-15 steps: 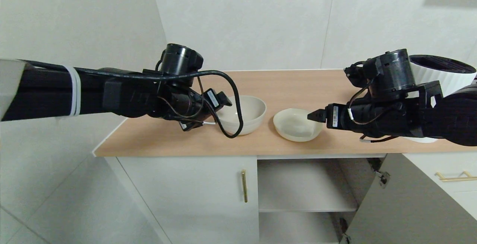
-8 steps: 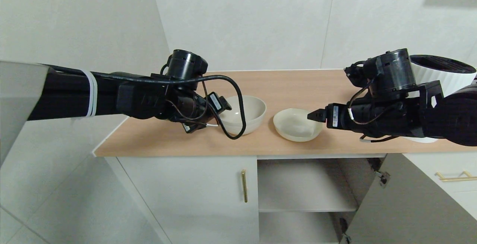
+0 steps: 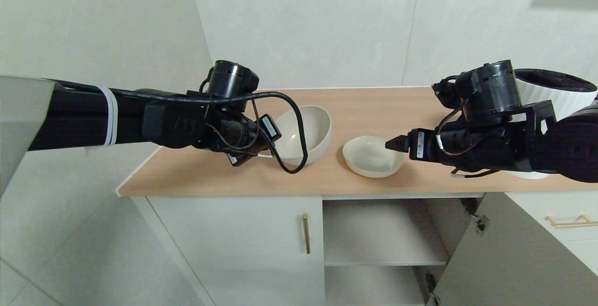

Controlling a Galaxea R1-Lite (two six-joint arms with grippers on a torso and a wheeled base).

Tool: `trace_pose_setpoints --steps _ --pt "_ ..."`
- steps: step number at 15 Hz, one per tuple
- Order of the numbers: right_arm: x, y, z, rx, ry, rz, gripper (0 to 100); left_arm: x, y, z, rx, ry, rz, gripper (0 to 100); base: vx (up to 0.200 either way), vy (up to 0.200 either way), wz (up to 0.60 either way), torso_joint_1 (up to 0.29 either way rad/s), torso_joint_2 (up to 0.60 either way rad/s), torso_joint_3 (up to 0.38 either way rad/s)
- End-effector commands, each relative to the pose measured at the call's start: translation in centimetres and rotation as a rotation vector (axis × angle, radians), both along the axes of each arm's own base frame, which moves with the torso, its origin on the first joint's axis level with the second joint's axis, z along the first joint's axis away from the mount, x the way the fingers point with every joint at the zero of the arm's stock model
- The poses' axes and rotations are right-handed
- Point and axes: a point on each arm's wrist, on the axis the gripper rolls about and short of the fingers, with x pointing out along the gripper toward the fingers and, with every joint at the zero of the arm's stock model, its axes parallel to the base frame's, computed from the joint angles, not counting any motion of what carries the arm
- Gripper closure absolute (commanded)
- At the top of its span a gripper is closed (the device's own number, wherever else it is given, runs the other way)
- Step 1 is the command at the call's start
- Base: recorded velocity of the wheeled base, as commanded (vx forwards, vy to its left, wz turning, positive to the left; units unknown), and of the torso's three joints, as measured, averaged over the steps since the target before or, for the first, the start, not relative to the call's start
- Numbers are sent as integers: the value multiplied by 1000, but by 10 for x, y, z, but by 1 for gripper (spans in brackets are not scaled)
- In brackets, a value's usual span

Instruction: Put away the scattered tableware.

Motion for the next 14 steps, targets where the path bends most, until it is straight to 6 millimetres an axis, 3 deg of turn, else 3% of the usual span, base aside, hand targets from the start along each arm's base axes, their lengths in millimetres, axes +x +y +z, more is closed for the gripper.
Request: trace_pose_setpoints --steps 1,9,14 --pt "2 1 -1 -3 1 -4 0 -3 1 5 -6 -10 0 100 0 0 0 0 0 0" --pt "46 22 -41 -131 19 -165 0 -22 8 19 13 -23 -29 100 0 0 0 0 0 0" --pt "67 22 -61 -127 17 -193 0 -23 9 20 13 -25 -30 100 0 0 0 0 0 0"
